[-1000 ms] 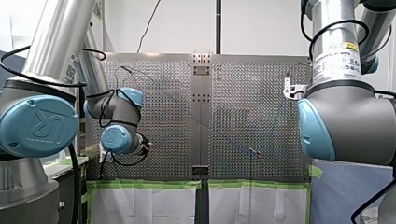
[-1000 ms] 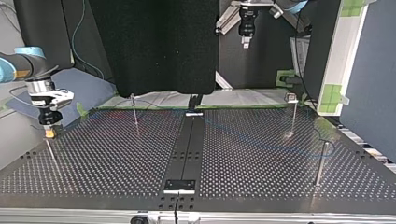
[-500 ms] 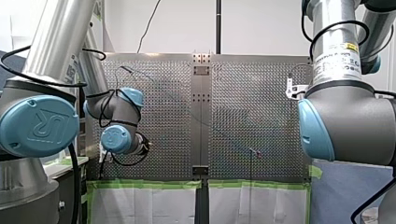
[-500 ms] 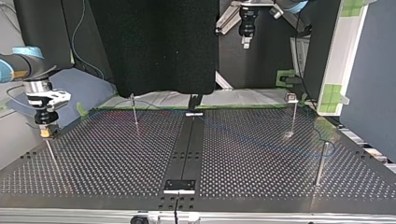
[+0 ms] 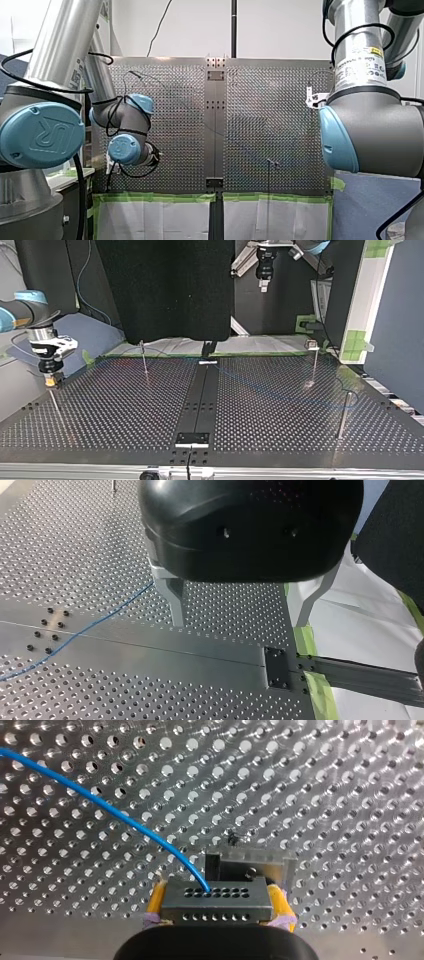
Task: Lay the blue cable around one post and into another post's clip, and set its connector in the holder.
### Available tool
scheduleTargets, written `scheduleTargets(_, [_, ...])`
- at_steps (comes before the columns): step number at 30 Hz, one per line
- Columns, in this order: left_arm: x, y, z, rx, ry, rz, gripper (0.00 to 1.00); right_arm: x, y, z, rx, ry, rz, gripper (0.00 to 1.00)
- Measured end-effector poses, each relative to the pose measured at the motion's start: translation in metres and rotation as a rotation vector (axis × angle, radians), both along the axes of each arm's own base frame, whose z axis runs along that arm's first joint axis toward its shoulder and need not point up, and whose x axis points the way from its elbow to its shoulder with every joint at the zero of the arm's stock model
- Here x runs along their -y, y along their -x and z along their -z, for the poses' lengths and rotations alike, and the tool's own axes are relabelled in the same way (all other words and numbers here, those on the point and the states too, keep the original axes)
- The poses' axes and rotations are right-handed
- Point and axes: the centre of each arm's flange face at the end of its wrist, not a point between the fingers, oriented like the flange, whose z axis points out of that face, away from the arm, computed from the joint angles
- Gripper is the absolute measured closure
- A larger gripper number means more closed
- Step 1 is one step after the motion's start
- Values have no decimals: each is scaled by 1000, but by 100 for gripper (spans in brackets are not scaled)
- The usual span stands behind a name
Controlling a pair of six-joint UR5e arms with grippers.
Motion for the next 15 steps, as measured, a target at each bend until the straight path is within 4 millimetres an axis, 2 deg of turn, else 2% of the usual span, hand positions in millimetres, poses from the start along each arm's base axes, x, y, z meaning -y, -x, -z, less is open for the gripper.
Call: scheduleTargets(15, [-1,-1,0,0,0,-3,1,4,-4,-2,11,32,-15,100])
